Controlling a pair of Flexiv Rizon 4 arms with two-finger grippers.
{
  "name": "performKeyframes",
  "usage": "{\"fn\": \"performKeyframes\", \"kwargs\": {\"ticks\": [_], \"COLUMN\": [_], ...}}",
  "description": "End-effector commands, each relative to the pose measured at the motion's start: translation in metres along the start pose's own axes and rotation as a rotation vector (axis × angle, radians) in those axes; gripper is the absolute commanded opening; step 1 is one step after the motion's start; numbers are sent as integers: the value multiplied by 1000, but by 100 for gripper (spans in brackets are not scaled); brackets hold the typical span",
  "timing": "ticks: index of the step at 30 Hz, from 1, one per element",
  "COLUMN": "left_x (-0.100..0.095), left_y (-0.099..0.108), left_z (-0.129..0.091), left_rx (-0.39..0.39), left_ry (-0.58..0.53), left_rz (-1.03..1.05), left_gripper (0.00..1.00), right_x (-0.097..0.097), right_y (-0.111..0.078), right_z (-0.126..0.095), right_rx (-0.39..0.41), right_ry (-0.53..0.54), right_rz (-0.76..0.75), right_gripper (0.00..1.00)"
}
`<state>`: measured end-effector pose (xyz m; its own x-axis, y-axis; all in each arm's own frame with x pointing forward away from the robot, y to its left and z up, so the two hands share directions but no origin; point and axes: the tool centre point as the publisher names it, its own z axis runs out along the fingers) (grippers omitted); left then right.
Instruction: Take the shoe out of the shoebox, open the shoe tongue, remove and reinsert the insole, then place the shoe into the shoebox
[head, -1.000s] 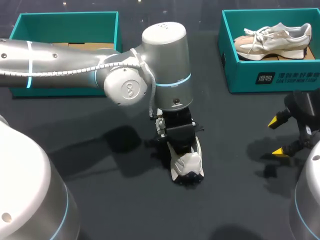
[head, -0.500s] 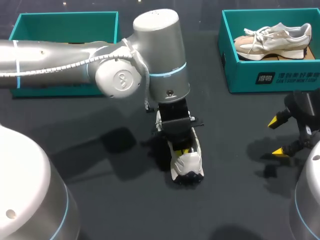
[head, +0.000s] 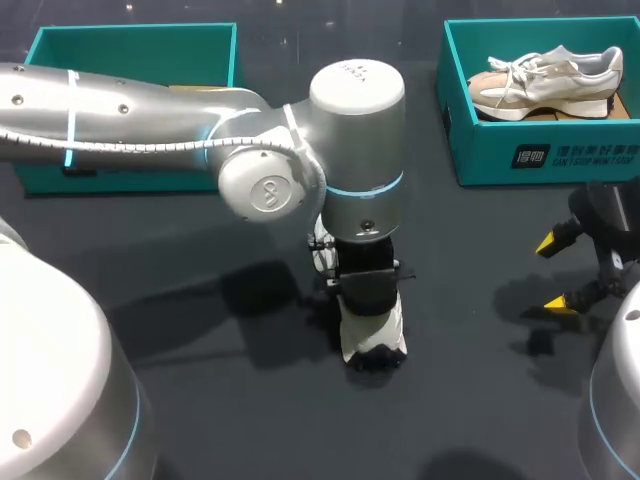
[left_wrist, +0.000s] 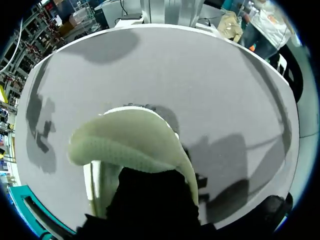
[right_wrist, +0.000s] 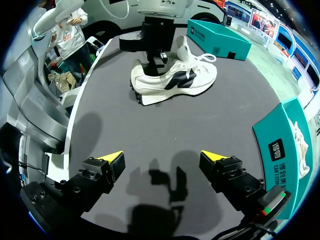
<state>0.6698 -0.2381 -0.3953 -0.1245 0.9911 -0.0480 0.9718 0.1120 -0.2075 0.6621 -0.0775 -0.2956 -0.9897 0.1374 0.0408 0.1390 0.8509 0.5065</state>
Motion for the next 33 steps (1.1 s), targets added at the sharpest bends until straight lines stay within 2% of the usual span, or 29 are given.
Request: {"fn": "performKeyframes", "kwargs": {"ticks": [1, 6, 9, 15, 19, 27, 33], "left_x": [-1, -8, -9, -12, -15, -18, -10], "left_y": [18, 27, 27, 2, -18, -36, -35], "left_z": [22, 11, -5, -41, -51, -36, -19], "left_rx": [-26, -54, -20, 110, 146, 163, 184], "left_ry": [-74, -128, -154, -187, -186, -128, -86], "left_rz": [-40, -75, -75, -34, 10, 57, 47], "left_gripper": [0, 0, 0, 0, 0, 0, 0], "right_x": [2, 2, 2, 2, 2, 2, 2], "right_y": [0, 0, 0, 0, 0, 0, 0], "right_z": [0, 0, 0, 0, 0, 0, 0], "right_rx": [2, 2, 2, 2, 2, 2, 2], "right_ry": [-3, -3, -3, -3, -3, -3, -3], "right_rz": [1, 1, 1, 1, 1, 1, 1], "right_gripper": [100, 100, 100, 100, 100, 100, 100]}}
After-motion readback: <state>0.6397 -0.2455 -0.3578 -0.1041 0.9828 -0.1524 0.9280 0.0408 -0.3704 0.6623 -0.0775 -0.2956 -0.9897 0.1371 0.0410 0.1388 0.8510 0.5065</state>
